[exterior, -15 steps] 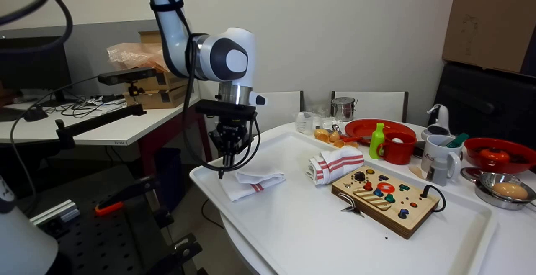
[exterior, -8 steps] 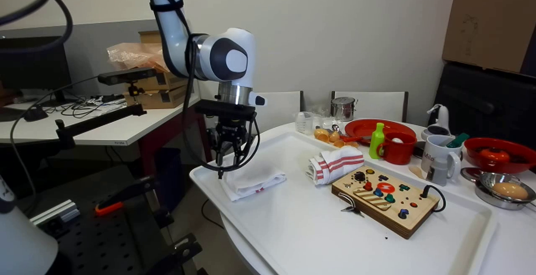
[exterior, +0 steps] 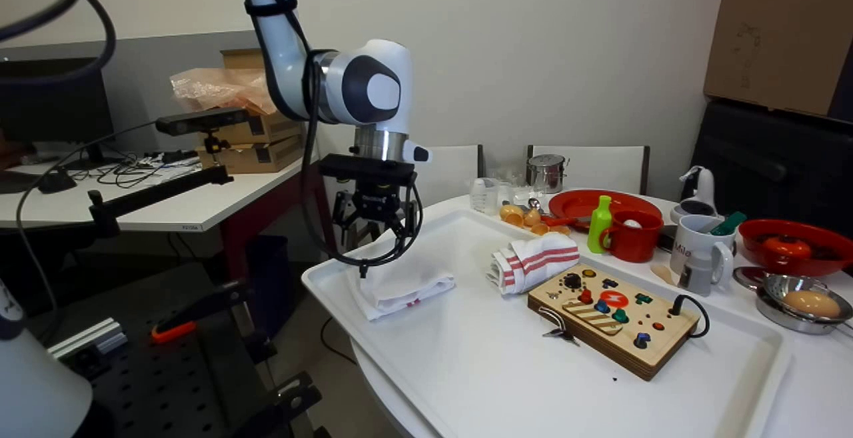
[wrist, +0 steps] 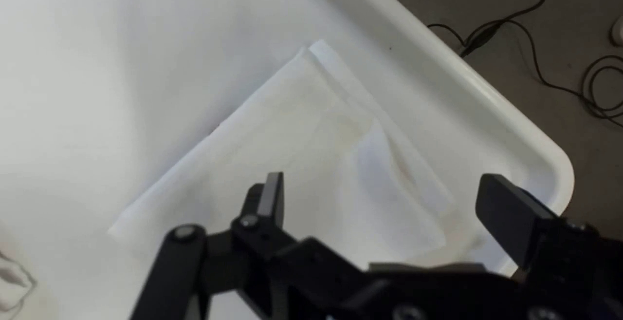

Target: Fold the towel

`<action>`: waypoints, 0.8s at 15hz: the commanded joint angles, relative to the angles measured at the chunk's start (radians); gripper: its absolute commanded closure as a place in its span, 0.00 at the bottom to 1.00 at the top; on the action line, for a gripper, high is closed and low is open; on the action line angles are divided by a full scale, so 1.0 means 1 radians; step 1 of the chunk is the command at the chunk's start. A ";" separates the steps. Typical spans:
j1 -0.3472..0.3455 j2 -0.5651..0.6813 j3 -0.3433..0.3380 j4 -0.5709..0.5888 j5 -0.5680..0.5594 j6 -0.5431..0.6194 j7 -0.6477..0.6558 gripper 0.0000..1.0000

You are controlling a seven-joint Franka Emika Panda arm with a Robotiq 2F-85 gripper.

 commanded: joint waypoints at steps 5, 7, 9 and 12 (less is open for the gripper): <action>0.042 0.008 -0.043 0.093 -0.049 -0.023 0.027 0.00; 0.052 0.004 -0.053 0.099 -0.045 0.027 0.061 0.00; 0.071 -0.005 -0.072 0.103 -0.051 0.074 0.107 0.00; 0.096 -0.021 -0.103 0.101 -0.053 0.163 0.179 0.00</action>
